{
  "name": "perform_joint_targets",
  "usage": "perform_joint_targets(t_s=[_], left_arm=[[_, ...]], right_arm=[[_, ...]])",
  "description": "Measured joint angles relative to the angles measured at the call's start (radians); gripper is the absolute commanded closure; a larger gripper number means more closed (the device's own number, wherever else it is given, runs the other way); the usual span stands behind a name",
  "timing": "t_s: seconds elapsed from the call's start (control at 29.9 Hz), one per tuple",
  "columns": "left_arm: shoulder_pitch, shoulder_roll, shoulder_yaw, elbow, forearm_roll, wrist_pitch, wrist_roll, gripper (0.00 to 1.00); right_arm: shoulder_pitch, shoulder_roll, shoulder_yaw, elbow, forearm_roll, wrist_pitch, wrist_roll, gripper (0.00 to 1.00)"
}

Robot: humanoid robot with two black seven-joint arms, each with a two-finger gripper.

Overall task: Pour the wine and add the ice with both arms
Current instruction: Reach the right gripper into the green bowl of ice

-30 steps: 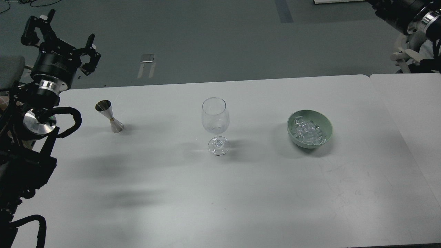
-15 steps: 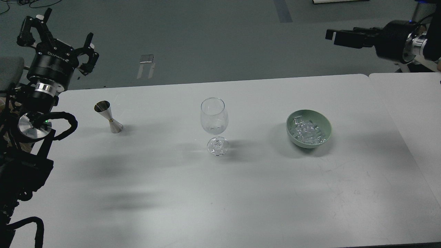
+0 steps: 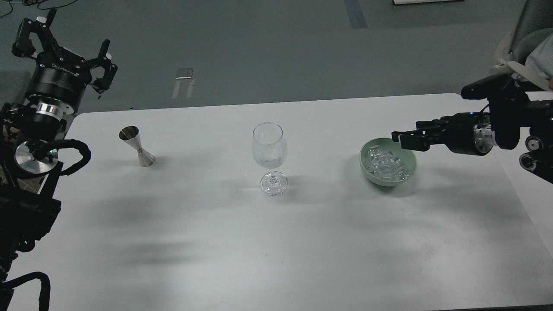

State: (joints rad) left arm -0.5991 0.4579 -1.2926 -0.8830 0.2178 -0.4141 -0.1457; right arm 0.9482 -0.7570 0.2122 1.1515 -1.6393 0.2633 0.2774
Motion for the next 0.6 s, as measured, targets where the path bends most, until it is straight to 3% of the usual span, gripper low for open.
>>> perform_joint_targets(t_s=[0.6], left_arm=[[0.033,0.002,-0.033,-0.002,-0.020,-0.006,-0.014,0.02]], right_arm=[[-0.057,0.121,-0.002,-0.064,-0.102,-0.037,-0.029,0.22]])
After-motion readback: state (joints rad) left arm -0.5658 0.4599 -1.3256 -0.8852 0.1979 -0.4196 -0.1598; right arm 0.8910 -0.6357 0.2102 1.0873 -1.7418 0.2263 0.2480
